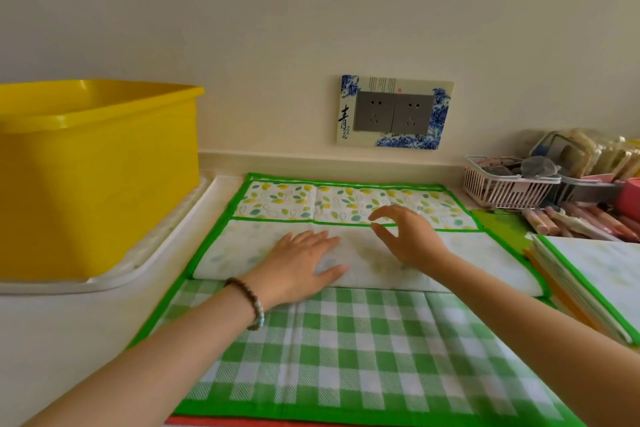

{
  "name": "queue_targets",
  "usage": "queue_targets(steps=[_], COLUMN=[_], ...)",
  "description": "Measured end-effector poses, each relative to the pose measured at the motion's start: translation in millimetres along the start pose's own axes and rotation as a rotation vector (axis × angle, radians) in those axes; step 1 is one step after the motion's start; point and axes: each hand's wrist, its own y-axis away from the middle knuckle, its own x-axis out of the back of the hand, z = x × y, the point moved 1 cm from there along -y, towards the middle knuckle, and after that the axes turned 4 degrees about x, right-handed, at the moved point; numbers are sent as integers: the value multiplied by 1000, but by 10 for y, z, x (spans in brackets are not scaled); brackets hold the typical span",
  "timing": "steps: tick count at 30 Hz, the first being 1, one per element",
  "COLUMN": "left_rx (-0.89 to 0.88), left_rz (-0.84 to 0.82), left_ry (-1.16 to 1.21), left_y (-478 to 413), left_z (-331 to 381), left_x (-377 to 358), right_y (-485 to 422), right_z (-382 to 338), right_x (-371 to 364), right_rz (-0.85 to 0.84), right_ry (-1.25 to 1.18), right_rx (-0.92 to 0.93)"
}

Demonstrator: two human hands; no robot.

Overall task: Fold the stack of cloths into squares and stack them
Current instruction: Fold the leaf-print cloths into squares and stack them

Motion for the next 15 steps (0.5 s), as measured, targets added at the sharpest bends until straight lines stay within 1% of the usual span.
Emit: queue_targets(steps=[3,7,9,15], left_rx=[35,67,70,65], left_rz=[-15,-36,-44,-45], left_ry=[0,26,11,-22], left_y=[-14,-2,6,12], left_z=[-10,3,10,8], left_x=[-78,-139,-148,-169], right_y=[70,138,168,237], right_z=[-212,-355,-362,-251], right_x=[-95,-292,-401,-521], right_rz=[-28,-137,-201,-305], right_ry=[-25,-31,22,74], right_rx=[34,-15,-11,-51])
